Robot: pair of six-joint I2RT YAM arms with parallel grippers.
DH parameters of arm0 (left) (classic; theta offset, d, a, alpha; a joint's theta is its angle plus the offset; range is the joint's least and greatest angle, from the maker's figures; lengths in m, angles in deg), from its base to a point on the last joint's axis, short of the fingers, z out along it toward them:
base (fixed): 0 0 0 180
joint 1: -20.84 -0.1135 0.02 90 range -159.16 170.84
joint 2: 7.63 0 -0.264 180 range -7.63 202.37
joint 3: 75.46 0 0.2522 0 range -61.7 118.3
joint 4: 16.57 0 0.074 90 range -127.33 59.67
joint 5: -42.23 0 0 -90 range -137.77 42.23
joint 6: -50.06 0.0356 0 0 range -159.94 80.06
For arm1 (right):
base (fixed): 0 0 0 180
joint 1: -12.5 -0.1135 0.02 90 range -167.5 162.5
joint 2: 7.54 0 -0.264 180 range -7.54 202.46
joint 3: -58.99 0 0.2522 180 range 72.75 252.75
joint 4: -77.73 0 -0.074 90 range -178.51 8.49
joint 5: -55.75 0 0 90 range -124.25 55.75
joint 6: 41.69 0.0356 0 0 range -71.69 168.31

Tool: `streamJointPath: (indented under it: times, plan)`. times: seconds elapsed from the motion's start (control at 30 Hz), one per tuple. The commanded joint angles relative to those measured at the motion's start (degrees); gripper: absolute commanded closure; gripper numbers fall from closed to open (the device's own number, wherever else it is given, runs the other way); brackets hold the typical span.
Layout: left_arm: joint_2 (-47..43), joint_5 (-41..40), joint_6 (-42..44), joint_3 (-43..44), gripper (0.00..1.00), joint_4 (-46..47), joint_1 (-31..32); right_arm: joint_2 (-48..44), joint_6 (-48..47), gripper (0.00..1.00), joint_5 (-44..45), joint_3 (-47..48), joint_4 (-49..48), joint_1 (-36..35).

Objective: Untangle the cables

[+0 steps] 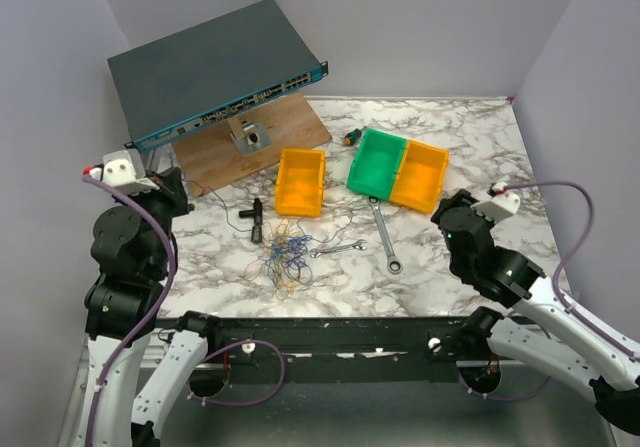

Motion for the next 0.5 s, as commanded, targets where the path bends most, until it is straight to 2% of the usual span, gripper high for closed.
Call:
streamJointPath:
  times: [0.0, 0.1, 0.27, 0.37, 0.47]
  plan:
    - [-1.3, 15.7, 1.2, -3.8, 1.00, 5.2, -0.3, 2.3, -13.5, 0.29, -18.3, -2.2, -11.0, 0.2]
    - [-1.4, 20.5, 1.1, -4.1, 1.00, 6.8, -0.3, 5.1, -24.3, 0.23, -39.7, -3.7, -19.5, 0.2]
    - [-0.7, 22.1, 1.4, -0.9, 1.00, 6.6, -0.3, 13.3, -28.8, 0.21, -69.5, -3.3, -33.0, 0.1]
    - [-0.1, 21.8, 1.9, 1.6, 1.00, 6.2, -0.4, 20.5, -29.0, 0.21, -77.4, -1.8, -39.3, -1.1]
    - [0.7, 22.7, 1.9, 4.3, 1.00, 5.9, -0.4, 26.9, -31.5, 0.21, -80.9, 0.0, -45.9, -5.0]
